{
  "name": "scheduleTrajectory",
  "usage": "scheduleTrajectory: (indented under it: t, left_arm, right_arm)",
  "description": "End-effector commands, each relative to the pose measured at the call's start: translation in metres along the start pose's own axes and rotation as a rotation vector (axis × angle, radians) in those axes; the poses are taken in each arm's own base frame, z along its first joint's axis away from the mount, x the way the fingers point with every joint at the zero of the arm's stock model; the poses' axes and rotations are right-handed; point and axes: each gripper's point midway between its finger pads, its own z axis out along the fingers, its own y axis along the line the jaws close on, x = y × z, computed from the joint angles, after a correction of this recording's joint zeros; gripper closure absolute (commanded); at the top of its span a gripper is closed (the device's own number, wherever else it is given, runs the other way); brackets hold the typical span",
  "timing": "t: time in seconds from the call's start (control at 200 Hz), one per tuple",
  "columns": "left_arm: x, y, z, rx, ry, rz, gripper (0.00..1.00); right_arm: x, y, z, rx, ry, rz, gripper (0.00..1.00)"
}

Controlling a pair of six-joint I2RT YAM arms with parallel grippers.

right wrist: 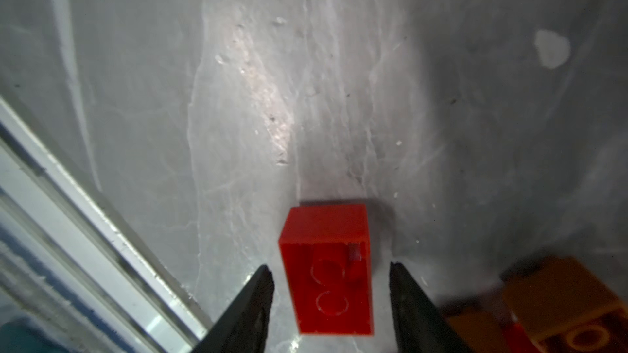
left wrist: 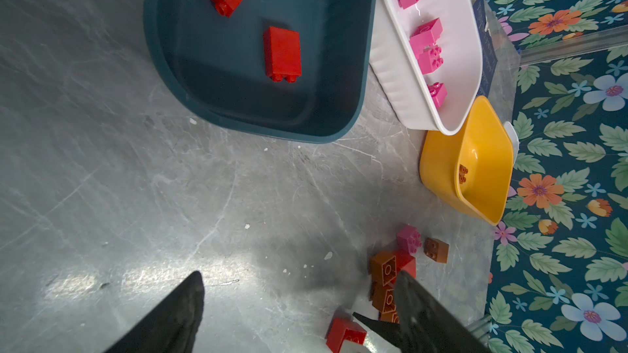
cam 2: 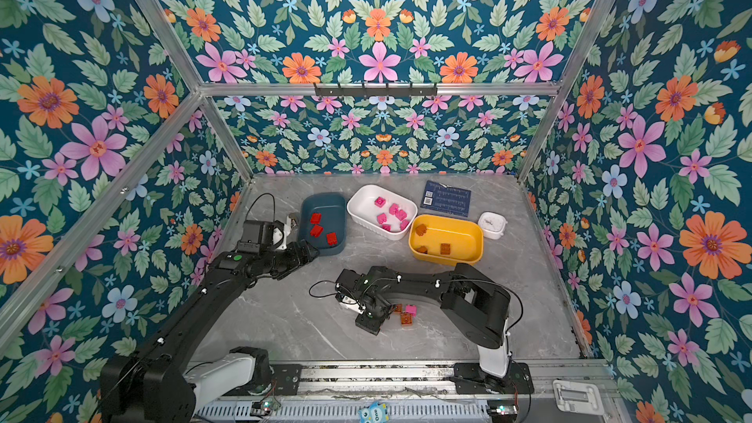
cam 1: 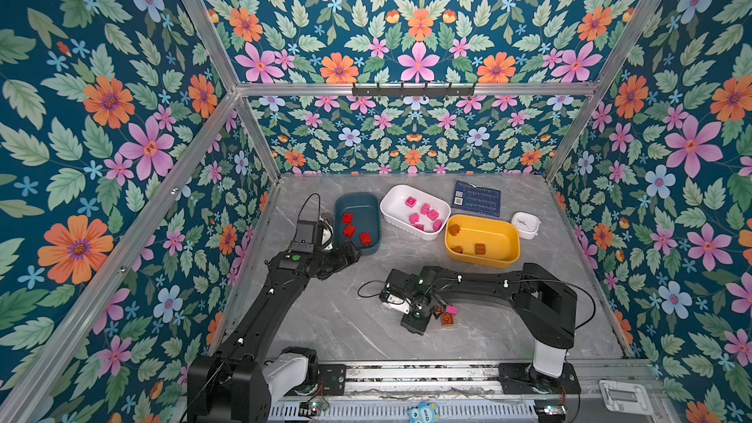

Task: Sort the legos into containers by color
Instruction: Pick up the lego from the bottom-center of the table, then place the lego in the container.

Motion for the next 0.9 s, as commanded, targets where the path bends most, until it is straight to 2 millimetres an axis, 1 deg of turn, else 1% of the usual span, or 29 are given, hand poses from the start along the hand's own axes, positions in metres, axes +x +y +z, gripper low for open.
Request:
scheduleTrajectory:
  t: [0.0, 0.05, 0.095, 0.2, 0.245, 0.32, 0.395, 0.465, 0.53, 0.69, 0.8, 0.845, 0.895]
  left_arm:
    - [-0.003, -0.002, 0.0, 0.004, -0.008, -0.002, 0.12]
    - [-0.002, -0.001, 0.001, 0.004, -0.006, -0.003, 0.12]
    - [-0.003, -0.002, 0.001, 0.007, -0.007, -0.003, 0.12]
    - [-0.003, -0.003, 0.0, 0.009, -0.008, -0.001, 0.12]
    - [-0.004, -0.003, -0.001, 0.007, -0.011, 0.0, 0.12]
    - [-0.005, -0.003, -0.002, 0.004, -0.015, 0.002, 0.12]
    - [-0.007, -0.004, -0.004, -0.002, -0.018, 0.008, 0.12]
    - [-0.01, -0.006, -0.006, -0.003, -0.026, 0.015, 0.12]
    - [-0.012, -0.007, -0.007, 0.001, -0.031, 0.017, 0.12]
    - [-0.02, -0.012, -0.011, 0.0, -0.045, 0.028, 0.12]
    - [-0.022, -0.013, -0.013, -0.006, -0.05, 0.035, 0.12]
    - [-0.023, -0.014, -0.014, -0.006, -0.052, 0.035, 0.12]
    - [-0.023, -0.014, -0.015, -0.008, -0.051, 0.036, 0.12]
  right_arm:
    - [0.001, -0.005, 0.001, 0.032, 0.009, -0.025, 0.56]
    - [0.001, -0.005, 0.0, 0.031, 0.006, -0.03, 0.64]
    - [0.001, -0.005, 0.0, 0.034, 0.003, -0.035, 0.68]
    - [0.0, -0.007, -0.002, 0.045, 0.002, -0.044, 0.71]
    - [-0.002, -0.007, -0.006, 0.044, -0.007, -0.042, 0.72]
    - [-0.011, -0.01, -0.019, 0.056, -0.05, -0.04, 0.72]
    - [-0.024, -0.015, -0.034, 0.036, -0.108, -0.012, 0.72]
    - [-0.04, -0.026, -0.048, 0.019, -0.18, 0.022, 0.72]
    - [-0.061, -0.039, -0.06, 0.003, -0.254, 0.054, 0.73]
    - [-0.116, -0.083, -0.095, -0.014, -0.415, 0.145, 0.73]
    - [-0.148, -0.108, -0.107, -0.025, -0.501, 0.175, 0.73]
    - [-0.161, -0.114, -0.113, -0.014, -0.527, 0.167, 0.74]
    - [-0.174, -0.12, -0.114, -0.007, -0.547, 0.162, 0.74]
